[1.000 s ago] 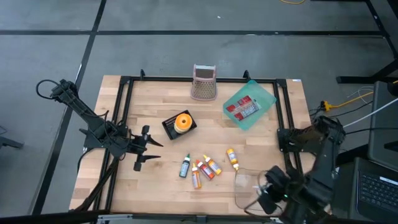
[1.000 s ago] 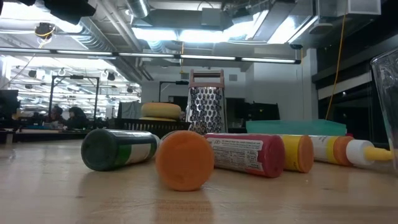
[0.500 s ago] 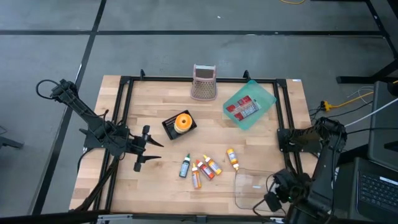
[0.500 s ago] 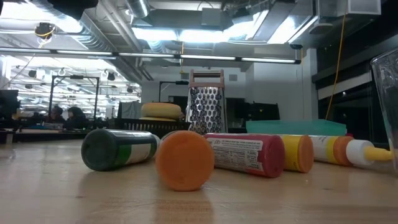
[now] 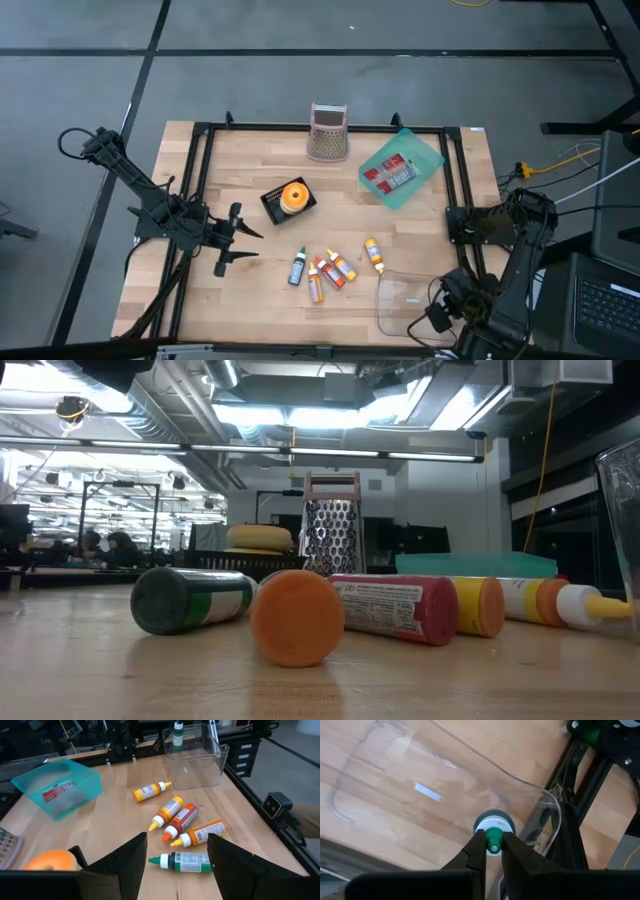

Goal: Pick & Place Food Item
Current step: Put the left green food coloring bottle into the transparent bin

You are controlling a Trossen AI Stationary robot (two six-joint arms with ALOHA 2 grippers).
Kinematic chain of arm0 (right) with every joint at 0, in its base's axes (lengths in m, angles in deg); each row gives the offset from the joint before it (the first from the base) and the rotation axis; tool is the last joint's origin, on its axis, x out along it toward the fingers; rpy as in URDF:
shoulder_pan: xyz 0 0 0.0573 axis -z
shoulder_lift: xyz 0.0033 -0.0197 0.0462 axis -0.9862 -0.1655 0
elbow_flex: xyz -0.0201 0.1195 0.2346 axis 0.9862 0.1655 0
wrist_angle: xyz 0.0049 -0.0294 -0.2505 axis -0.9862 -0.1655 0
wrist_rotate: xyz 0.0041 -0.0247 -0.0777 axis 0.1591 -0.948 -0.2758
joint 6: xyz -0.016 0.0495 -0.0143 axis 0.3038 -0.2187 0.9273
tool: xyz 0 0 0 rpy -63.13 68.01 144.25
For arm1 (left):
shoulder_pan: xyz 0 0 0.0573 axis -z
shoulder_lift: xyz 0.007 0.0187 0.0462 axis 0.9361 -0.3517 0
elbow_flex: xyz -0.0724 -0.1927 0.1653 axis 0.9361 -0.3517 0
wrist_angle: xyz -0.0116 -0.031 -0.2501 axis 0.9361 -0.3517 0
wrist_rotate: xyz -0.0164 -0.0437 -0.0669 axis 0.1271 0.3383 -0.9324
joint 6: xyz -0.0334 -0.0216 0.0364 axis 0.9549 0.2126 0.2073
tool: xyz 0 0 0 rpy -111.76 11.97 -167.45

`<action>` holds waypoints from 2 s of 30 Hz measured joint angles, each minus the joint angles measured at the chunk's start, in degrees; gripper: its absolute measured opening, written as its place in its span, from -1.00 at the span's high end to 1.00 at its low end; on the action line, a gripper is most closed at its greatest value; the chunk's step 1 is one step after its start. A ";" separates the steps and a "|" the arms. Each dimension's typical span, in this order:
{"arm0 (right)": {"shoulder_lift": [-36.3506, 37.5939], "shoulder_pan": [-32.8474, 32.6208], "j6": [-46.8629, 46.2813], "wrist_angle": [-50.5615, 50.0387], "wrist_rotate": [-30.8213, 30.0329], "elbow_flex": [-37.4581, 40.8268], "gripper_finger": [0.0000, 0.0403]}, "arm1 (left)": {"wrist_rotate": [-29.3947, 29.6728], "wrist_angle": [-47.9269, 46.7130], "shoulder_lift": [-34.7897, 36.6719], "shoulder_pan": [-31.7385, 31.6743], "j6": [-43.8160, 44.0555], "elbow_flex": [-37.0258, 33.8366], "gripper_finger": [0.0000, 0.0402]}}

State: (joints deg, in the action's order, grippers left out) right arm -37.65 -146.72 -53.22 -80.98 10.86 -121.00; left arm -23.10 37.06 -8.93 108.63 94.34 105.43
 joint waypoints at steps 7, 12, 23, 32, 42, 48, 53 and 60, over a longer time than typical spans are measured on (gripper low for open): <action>0.01 0.00 0.05 0.18 -2.89 3.01 0.82 | -0.03 -0.02 -0.02 0.00 1.28 0.00 -0.01; 0.02 -0.10 0.24 6.03 -5.52 5.71 0.82 | -0.03 -0.02 -0.02 0.00 1.47 0.00 -0.01; 0.02 0.89 0.66 10.07 -10.73 7.87 0.82 | -0.03 -0.04 -0.02 0.00 1.47 0.00 -0.01; 0.02 0.89 0.66 9.17 -9.70 8.17 0.82 | -1.41 -0.07 -0.02 0.00 1.83 0.00 -0.01; 0.31 0.73 0.63 12.47 -10.24 10.40 0.82 | -1.50 -0.07 -0.02 0.00 1.87 0.00 -0.01; 0.37 0.73 0.63 12.71 -9.99 10.49 0.73 | -1.52 -0.07 -0.02 0.00 1.87 0.00 -0.01; 0.18 0.78 0.64 13.54 -9.51 10.39 0.29 | -1.52 -0.07 -0.02 0.00 1.89 0.00 -0.01; 0.02 0.78 0.68 10.12 -8.16 8.87 0.07 | -1.54 -0.11 -0.04 0.00 2.29 -0.02 -0.01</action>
State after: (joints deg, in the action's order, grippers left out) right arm -37.63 -145.94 -52.54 -70.86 2.69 -112.13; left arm -24.64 36.95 -8.97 108.63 96.63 105.41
